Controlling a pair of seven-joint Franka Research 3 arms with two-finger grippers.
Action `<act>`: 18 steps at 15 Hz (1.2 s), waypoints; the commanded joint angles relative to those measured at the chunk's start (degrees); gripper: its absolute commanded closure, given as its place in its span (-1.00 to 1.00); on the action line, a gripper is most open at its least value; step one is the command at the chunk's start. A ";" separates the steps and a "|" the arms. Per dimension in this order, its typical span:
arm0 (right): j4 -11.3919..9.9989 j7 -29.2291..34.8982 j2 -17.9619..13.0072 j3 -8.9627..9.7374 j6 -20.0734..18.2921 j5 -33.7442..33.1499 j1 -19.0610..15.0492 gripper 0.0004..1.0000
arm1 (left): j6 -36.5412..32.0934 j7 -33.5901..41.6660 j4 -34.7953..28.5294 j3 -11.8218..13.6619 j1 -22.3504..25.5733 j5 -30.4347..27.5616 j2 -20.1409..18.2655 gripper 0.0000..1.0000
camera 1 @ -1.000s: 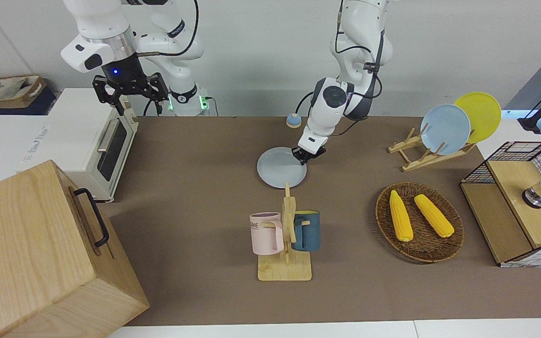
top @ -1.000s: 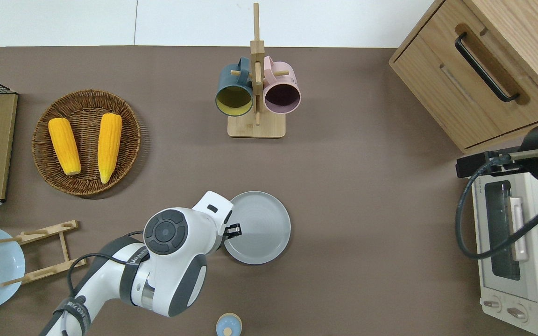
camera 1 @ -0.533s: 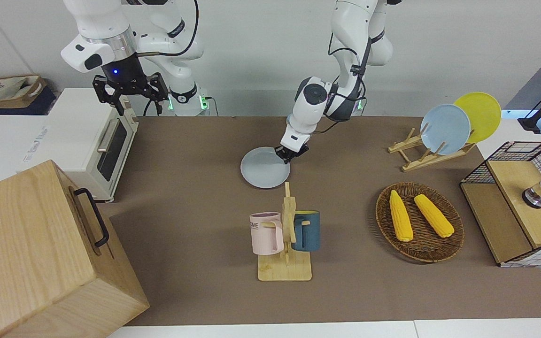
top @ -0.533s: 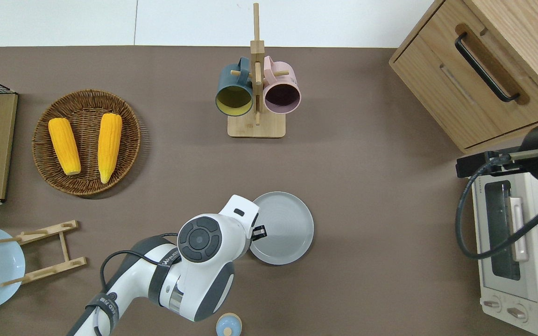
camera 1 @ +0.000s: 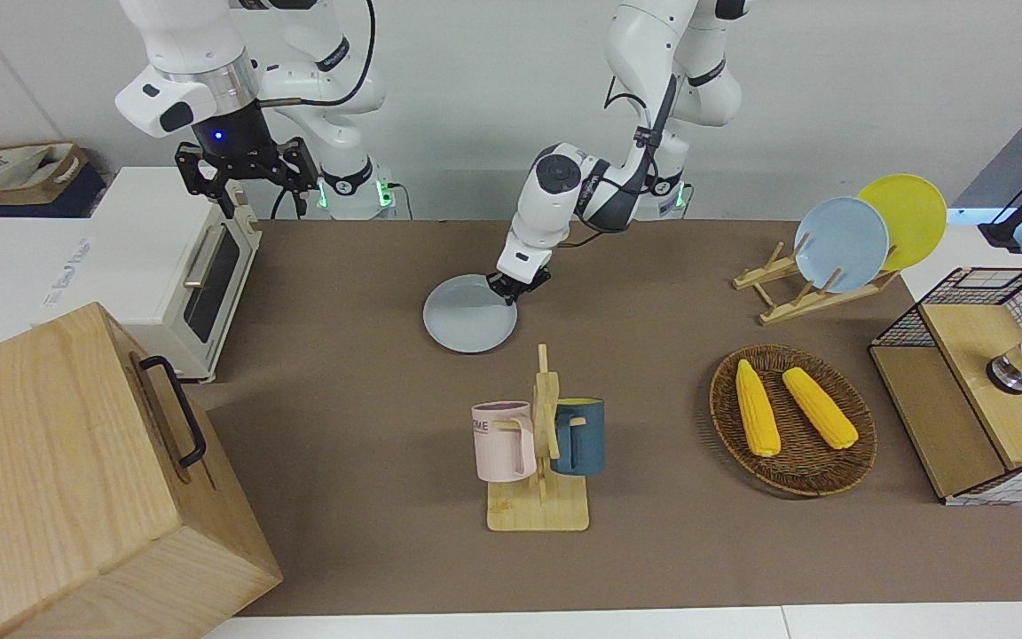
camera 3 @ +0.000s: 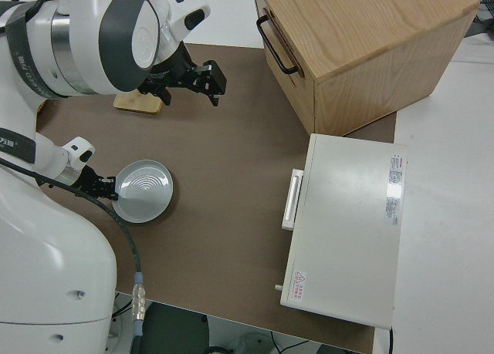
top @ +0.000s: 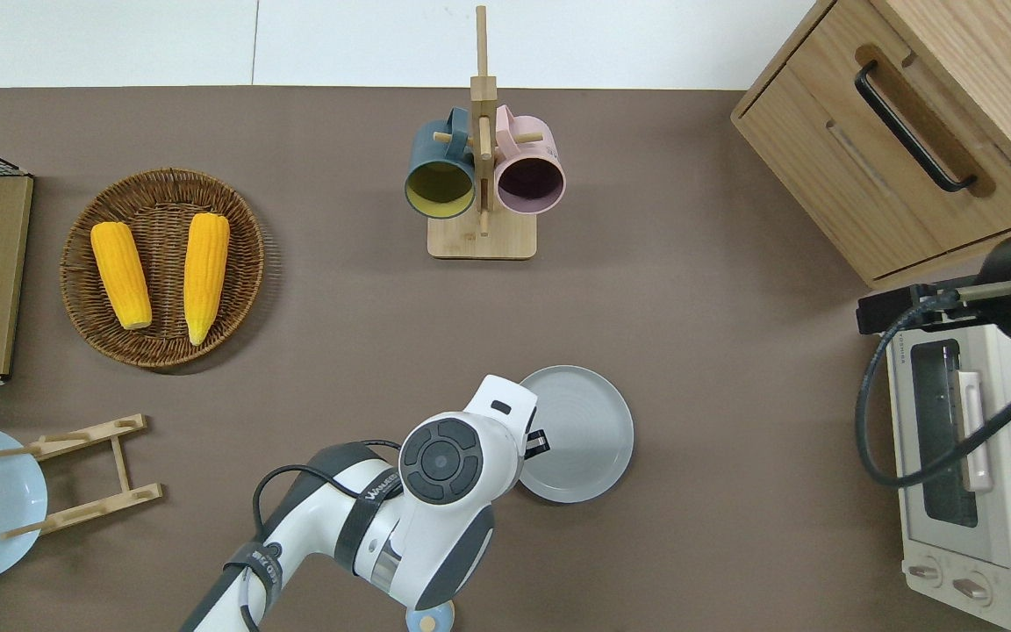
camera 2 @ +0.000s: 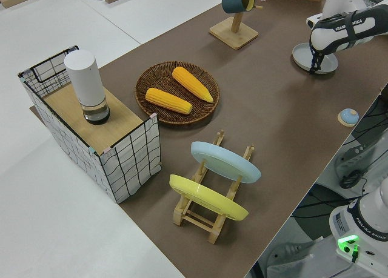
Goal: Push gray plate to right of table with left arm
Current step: 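Keep pushing the gray plate with the left gripper toward the toaster oven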
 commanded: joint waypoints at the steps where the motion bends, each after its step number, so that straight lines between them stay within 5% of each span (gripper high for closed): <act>1: 0.30 -0.06 -0.20 -0.06 -0.78 1.26 -0.16 -0.97 | 1.69 -3.77 2.75 0.61 -2.92 0.01 3.48 1.00; 18: 0.30 -0.06 -0.20 -0.06 -0.78 1.26 -0.16 -0.97 | 3.71 -7.99 5.84 0.61 -5.92 0.36 6.21 0.96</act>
